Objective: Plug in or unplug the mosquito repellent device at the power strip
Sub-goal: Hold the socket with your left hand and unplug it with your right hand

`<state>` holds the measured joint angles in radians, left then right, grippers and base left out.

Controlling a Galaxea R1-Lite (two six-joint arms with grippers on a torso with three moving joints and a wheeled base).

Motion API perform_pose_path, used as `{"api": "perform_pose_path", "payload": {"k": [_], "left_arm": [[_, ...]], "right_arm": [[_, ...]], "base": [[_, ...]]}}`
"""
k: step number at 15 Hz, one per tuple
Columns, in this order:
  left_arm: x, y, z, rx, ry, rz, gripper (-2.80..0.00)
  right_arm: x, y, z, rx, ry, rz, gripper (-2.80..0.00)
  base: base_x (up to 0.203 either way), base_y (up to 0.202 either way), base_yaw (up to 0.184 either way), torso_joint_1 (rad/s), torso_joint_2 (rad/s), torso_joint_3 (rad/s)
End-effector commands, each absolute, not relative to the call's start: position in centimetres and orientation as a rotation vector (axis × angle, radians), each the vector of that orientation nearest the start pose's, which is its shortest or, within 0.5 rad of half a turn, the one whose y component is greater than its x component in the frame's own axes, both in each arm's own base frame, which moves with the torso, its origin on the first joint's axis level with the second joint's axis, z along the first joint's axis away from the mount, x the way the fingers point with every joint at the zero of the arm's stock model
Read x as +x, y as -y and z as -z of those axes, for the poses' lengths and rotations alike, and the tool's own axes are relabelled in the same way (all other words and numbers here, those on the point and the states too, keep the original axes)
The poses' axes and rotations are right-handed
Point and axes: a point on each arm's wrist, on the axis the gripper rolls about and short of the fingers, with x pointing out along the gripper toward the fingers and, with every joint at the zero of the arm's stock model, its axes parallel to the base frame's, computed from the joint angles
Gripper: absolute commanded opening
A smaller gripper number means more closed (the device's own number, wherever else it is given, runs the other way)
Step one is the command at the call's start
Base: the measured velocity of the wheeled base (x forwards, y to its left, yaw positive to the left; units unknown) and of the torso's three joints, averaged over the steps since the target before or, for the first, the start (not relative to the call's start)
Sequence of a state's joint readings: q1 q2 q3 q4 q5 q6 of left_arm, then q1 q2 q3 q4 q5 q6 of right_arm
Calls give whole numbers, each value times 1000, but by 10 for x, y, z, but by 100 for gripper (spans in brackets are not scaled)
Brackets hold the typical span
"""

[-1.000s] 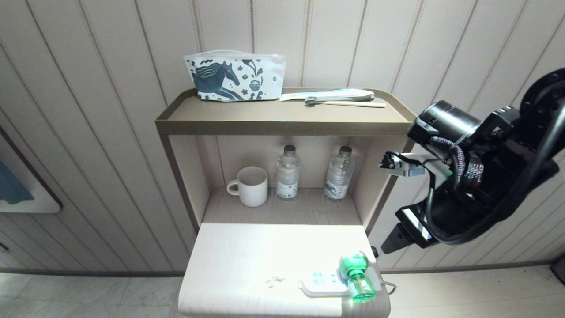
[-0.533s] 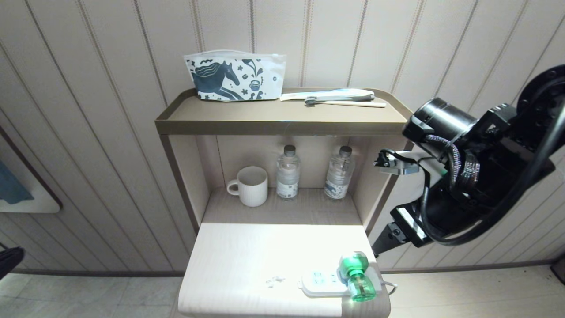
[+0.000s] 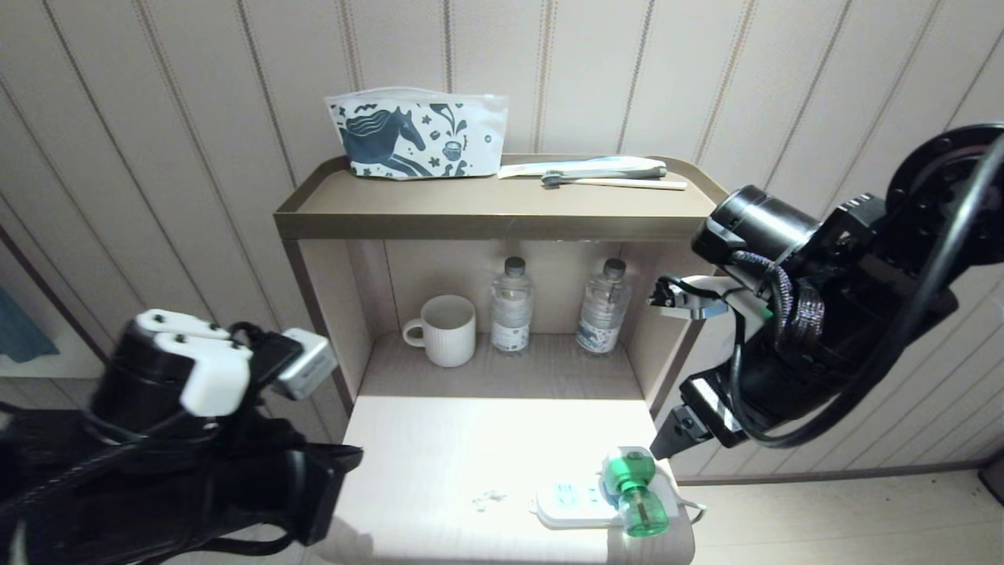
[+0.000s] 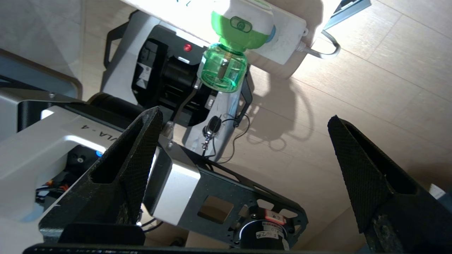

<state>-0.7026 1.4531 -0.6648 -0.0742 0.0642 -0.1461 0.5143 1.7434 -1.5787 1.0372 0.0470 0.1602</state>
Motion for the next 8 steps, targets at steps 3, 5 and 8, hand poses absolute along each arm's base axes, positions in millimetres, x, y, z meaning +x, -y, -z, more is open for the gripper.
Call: {"api": "perform_pose_path", "payload": {"k": [3, 5, 8], "left_arm": [[205, 219, -110, 195, -776, 589, -280], [212, 243, -116, 130, -722, 603, -280], [219, 265, -99, 127, -706, 574, -280]], "right_arm": [[245, -140, -233, -165, -1264, -377, 0], [250, -143, -224, -172, -1293, -372, 0], [259, -149, -213, -181, -1329, -365, 0]], "base": [[0, 0, 0, 0, 0, 0], [0, 0, 0, 0, 0, 0], [0, 0, 0, 0, 0, 0]]}}
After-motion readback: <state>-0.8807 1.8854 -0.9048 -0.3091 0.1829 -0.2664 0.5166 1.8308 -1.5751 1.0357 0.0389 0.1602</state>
